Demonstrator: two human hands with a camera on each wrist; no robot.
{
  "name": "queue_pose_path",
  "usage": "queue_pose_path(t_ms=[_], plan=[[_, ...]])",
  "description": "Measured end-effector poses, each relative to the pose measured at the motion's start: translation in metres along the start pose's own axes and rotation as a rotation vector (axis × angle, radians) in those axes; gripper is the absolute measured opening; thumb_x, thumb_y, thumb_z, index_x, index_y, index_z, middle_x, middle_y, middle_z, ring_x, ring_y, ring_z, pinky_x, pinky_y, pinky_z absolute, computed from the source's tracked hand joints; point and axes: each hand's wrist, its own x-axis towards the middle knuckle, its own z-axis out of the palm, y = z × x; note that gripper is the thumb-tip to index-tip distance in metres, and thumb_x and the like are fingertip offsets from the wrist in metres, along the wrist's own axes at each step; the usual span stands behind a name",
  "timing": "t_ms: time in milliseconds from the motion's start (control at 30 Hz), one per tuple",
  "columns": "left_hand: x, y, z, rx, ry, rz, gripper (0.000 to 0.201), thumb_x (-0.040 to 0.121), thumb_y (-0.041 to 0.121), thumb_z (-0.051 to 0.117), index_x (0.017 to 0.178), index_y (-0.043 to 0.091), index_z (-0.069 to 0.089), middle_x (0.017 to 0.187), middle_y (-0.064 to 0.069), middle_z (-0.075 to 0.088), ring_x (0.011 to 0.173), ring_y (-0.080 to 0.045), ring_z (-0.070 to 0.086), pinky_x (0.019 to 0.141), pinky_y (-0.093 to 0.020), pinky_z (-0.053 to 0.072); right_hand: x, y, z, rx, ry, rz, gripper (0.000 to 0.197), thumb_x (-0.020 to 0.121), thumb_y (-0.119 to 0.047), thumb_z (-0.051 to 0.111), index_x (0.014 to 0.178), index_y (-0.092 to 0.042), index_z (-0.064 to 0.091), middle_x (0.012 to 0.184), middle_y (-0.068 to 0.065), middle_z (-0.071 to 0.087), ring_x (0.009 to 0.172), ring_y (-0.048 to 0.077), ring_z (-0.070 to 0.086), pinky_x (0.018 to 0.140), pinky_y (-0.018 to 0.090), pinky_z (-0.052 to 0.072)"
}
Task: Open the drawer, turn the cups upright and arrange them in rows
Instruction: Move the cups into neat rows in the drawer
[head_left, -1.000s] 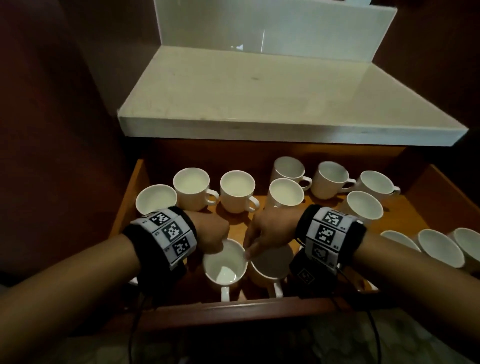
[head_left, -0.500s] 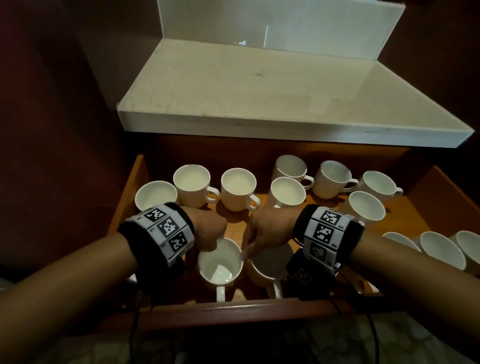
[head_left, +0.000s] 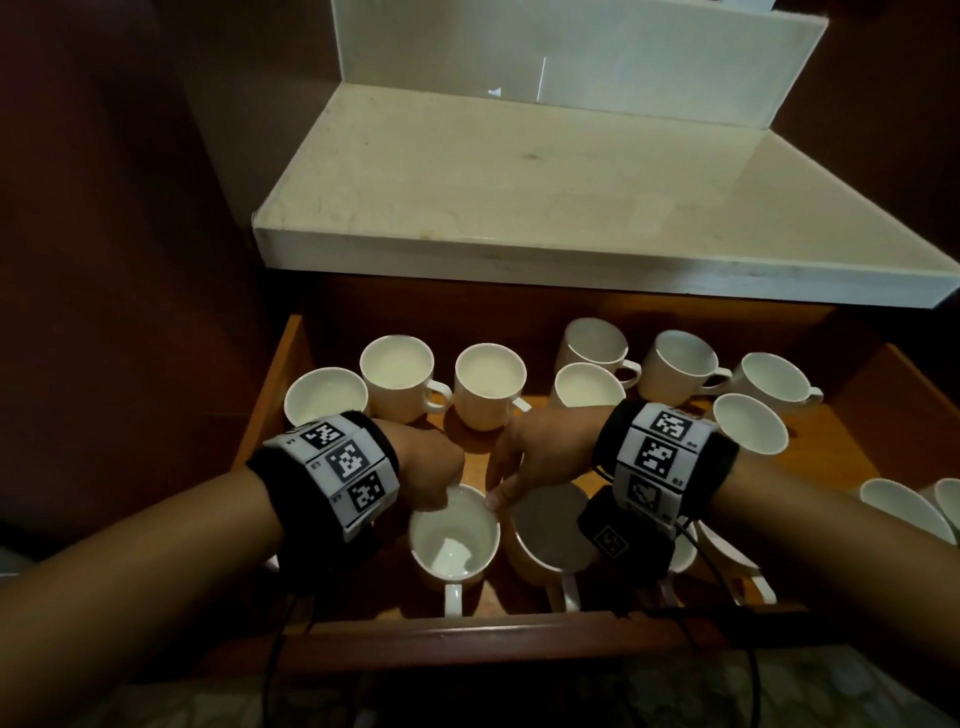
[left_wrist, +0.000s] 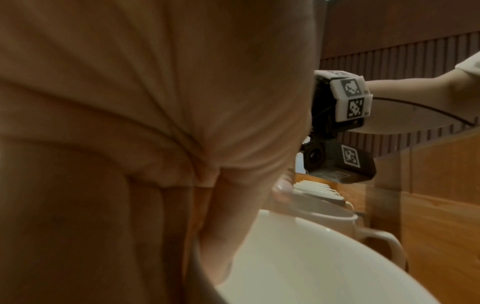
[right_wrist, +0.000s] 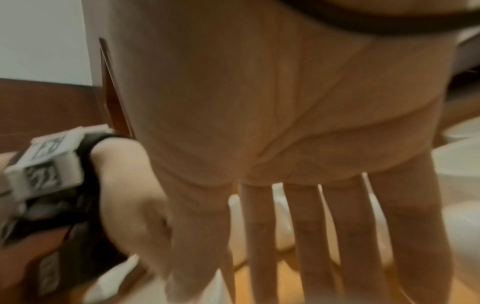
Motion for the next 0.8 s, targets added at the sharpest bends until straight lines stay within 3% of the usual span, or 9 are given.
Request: queue_pose_path(t_ms=[100, 233, 300, 400, 500, 600, 667, 733, 800], plan=[[-0.008, -0.008, -0.003, -0.072, 0.017, -0.008, 0.038, 0.099, 0.035, 0.046, 0.126, 0.010, 0.058, 0.116, -0.009, 0.067, 0.089, -0.019, 0.059, 0.075, -0.028, 0.044, 0.002, -0.008, -0.009, 0.016, 0.052, -0.006, 0.045, 0.089, -0.053, 0.058, 0.125, -0.026, 0.064, 0.116, -0.007, 0.062, 0.099, 0.011, 0.054, 0.083, 0.027, 0.044], [-0.032, -0.039, -0.017, -0.365, 0.184, -0.073, 0.033, 0.097, 0.036, 0.051, 0.117, 0.012, 0.061, 0.091, -0.008, 0.074, 0.067, -0.018, 0.069, 0.064, -0.029, 0.058, 0.010, -0.025, -0.014, -0.018, 0.080, -0.015, 0.048, 0.091, -0.055, 0.054, 0.126, -0.024, 0.062, 0.116, -0.005, 0.061, 0.106, 0.014, 0.055, 0.090, 0.030, 0.047], [-0.044, -0.062, -0.025, -0.331, 0.309, -0.149, 0.031, 0.095, 0.037, 0.054, 0.114, 0.015, 0.062, 0.095, -0.007, 0.072, 0.074, -0.019, 0.069, 0.071, -0.031, 0.059, 0.017, -0.034, -0.016, 0.006, 0.111, -0.026, 0.049, 0.090, -0.056, 0.054, 0.127, -0.024, 0.060, 0.113, -0.005, 0.062, 0.102, 0.013, 0.057, 0.087, 0.029, 0.050], [-0.054, -0.089, -0.025, -0.100, 0.413, -0.255, 0.038, 0.090, 0.037, 0.059, 0.119, 0.013, 0.062, 0.111, -0.008, 0.068, 0.099, -0.025, 0.065, 0.085, -0.036, 0.055, 0.028, -0.052, -0.024, 0.004, 0.216, -0.041, 0.046, 0.091, -0.054, 0.054, 0.121, -0.020, 0.061, 0.105, -0.005, 0.064, 0.090, 0.013, 0.058, 0.074, 0.026, 0.048], [-0.058, -0.096, -0.011, -0.062, 0.320, -0.261, 0.037, 0.082, 0.035, 0.069, 0.111, 0.012, 0.066, 0.107, -0.006, 0.069, 0.094, -0.021, 0.062, 0.075, -0.030, 0.050, 0.039, -0.073, -0.028, -0.035, 0.201, -0.085, 0.045, 0.089, -0.052, 0.058, 0.117, -0.017, 0.064, 0.112, 0.003, 0.066, 0.103, 0.022, 0.060, 0.092, 0.039, 0.050], [-0.060, -0.090, 0.009, -0.125, 0.164, -0.150, 0.030, 0.081, 0.032, 0.072, 0.105, 0.016, 0.069, 0.097, -0.003, 0.070, 0.081, -0.013, 0.058, 0.066, -0.024, 0.046, 0.046, -0.091, -0.023, -0.217, 0.108, -0.158, 0.045, 0.087, -0.055, 0.058, 0.116, -0.023, 0.068, 0.116, -0.005, 0.066, 0.108, 0.018, 0.058, 0.096, 0.036, 0.047], [-0.057, -0.086, 0.019, -0.057, 0.113, -0.105, 0.032, 0.084, 0.031, 0.069, 0.112, 0.015, 0.067, 0.100, -0.003, 0.070, 0.089, -0.016, 0.063, 0.077, -0.028, 0.049, 0.047, -0.096, -0.020, -0.343, 0.002, -0.157, 0.045, 0.090, -0.054, 0.054, 0.119, -0.021, 0.068, 0.118, -0.003, 0.065, 0.110, 0.018, 0.056, 0.092, 0.030, 0.044], [-0.057, -0.081, 0.023, 0.099, 0.107, -0.088, 0.037, 0.090, 0.029, 0.063, 0.123, 0.014, 0.062, 0.115, -0.005, 0.067, 0.109, -0.023, 0.061, 0.089, -0.031, 0.045, 0.049, -0.097, -0.017, -0.314, -0.096, -0.139, 0.046, 0.092, -0.050, 0.054, 0.124, -0.018, 0.064, 0.122, 0.000, 0.065, 0.112, 0.019, 0.056, 0.085, 0.029, 0.041], [-0.055, -0.080, 0.024, 0.231, 0.128, -0.086, 0.037, 0.094, 0.029, 0.057, 0.128, 0.014, 0.061, 0.124, -0.006, 0.064, 0.117, -0.026, 0.057, 0.092, -0.032, 0.043, 0.050, -0.096, -0.015, -0.281, -0.104, -0.137, 0.046, 0.092, -0.050, 0.057, 0.127, -0.021, 0.063, 0.123, -0.003, 0.064, 0.108, 0.016, 0.056, 0.081, 0.025, 0.039]])
